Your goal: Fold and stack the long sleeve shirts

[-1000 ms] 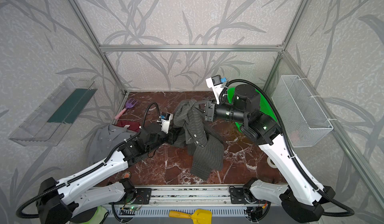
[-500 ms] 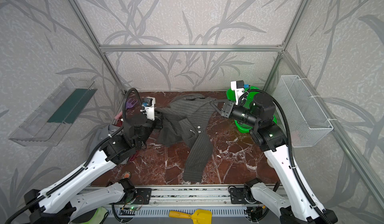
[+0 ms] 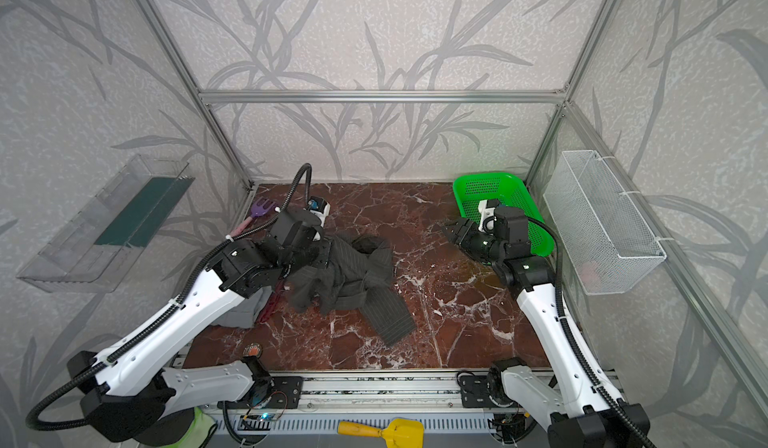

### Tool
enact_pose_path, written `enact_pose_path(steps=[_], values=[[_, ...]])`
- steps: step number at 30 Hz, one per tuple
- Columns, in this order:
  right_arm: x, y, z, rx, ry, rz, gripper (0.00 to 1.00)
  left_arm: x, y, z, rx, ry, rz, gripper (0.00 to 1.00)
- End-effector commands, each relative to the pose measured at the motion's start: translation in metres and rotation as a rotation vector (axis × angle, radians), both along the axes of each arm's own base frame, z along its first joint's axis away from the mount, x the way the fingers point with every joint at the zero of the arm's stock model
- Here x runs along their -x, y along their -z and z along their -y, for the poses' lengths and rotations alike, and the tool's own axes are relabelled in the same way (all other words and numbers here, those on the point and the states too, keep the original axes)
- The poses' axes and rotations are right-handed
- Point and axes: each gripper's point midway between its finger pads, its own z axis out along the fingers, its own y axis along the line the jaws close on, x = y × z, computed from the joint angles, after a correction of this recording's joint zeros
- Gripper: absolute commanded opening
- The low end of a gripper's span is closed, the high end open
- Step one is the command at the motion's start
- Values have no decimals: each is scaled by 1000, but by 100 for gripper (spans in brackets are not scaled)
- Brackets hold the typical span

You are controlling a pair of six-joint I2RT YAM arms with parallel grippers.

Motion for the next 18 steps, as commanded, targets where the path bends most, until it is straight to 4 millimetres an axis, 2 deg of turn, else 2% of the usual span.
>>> enact_pose_path(steps=[1,3,5,7,11,15,18], values=[[37,-9,-45,66,-131,103,62,6,2,2,96,-78,-78,0],[63,-3,-93,0,-263,144,61,2,3,4,120,-114,-99,0],[86,10,-132,-20,-372,151,61,-1,2,6,147,-141,-105,0],[104,32,-159,42,-442,140,61,-3,2,8,175,-159,-121,0],[121,83,-182,48,-474,54,58,-7,1,2,198,-215,-129,0],[133,108,-203,78,-490,82,57,-8,-3,1,269,-244,-122,0],[125,118,-207,119,-468,85,54,-8,-3,2,286,-253,-127,0]])
